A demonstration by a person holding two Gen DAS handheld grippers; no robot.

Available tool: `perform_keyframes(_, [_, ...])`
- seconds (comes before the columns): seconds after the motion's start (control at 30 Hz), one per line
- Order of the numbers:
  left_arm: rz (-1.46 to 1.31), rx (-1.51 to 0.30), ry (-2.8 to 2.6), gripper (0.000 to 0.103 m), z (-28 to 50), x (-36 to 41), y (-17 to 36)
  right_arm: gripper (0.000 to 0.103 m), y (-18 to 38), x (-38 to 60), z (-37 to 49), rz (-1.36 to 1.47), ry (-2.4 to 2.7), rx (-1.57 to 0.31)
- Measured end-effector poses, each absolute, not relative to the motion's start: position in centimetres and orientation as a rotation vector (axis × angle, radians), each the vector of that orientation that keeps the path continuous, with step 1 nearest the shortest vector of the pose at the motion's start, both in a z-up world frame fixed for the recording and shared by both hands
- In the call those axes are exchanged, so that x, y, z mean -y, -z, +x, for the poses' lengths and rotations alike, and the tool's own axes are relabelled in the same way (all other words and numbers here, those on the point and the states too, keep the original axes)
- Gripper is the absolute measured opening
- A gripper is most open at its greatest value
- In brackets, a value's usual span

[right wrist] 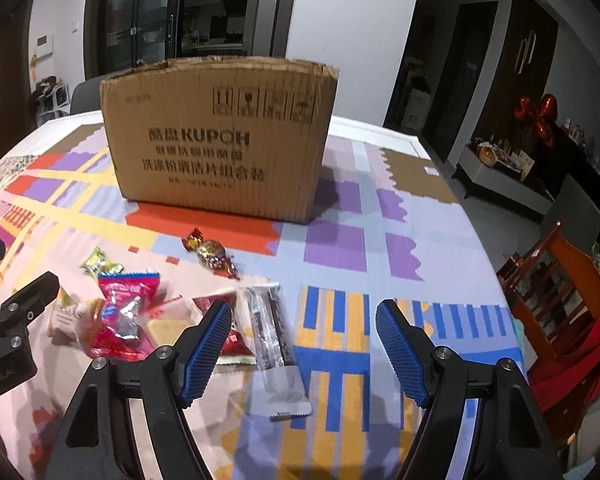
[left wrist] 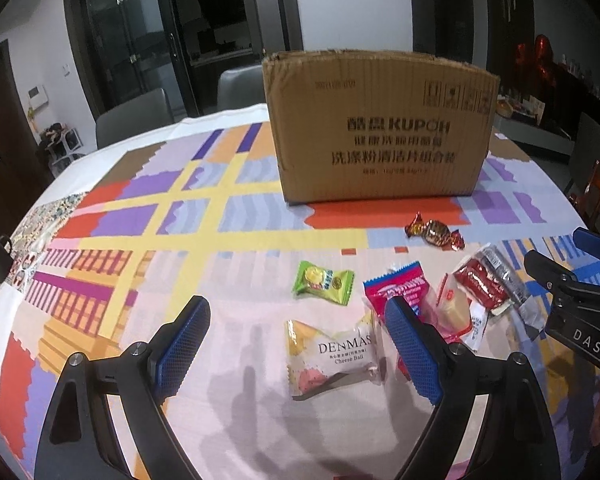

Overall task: Organize snacks
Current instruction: 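Grasp the white Denmas Cheese Ball packet with the left tool while the right tool grasps the silver bar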

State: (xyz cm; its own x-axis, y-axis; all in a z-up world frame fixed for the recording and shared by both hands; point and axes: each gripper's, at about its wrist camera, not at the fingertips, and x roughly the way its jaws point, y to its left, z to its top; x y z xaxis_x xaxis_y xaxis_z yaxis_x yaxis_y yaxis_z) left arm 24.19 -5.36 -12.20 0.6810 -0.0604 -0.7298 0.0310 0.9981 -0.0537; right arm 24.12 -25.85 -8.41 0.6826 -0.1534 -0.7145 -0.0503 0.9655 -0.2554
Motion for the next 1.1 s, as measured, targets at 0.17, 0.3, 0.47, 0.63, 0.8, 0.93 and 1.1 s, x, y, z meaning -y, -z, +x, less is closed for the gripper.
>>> perform_keyframes(0.17, [-0.044, -0.858, 0.063, 0.09, 24.6, 5.6, 13.4, 0.076, 9.7, 26.3, 24.8, -0.255, 0.055, -0.854])
perform_keyframes(0.3, [-0.041, -0.881, 0.068, 0.09, 24.5, 5.9, 14.2, 0.076, 10.4, 26.7, 25.0, -0.253, 0.056, -0.87])
perform_keyframes(0.47, [-0.051, -0.912, 0.075, 0.09, 24.5, 6.1, 15.2, 0.076, 10.9, 26.9, 25.5, -0.249, 0.053, -0.884])
perform_keyframes(0.63, [-0.053, -0.925, 0.074, 0.089, 24.7, 6.1, 15.8, 0.068, 11.7, 26.8, 26.1, -0.246, 0.036, -0.907])
perform_keyframes(0.8, [-0.052, -0.939, 0.08, 0.084, 25.0, 6.1, 16.3, 0.059, 12.9, 27.0, 26.8, -0.22, 0.013, -0.943])
perform_keyframes(0.93, [-0.054, -0.949, 0.091, 0.069, 25.2, 6.2, 16.7, 0.05, 13.3, 26.9, 26.9, -0.205, -0.005, -0.95])
perform_keyframes(1.1, [-0.061, -0.944, 0.105, 0.053, 25.2, 6.2, 16.8, 0.031, 13.6, 26.9, 26.9, -0.189, -0.025, -0.957])
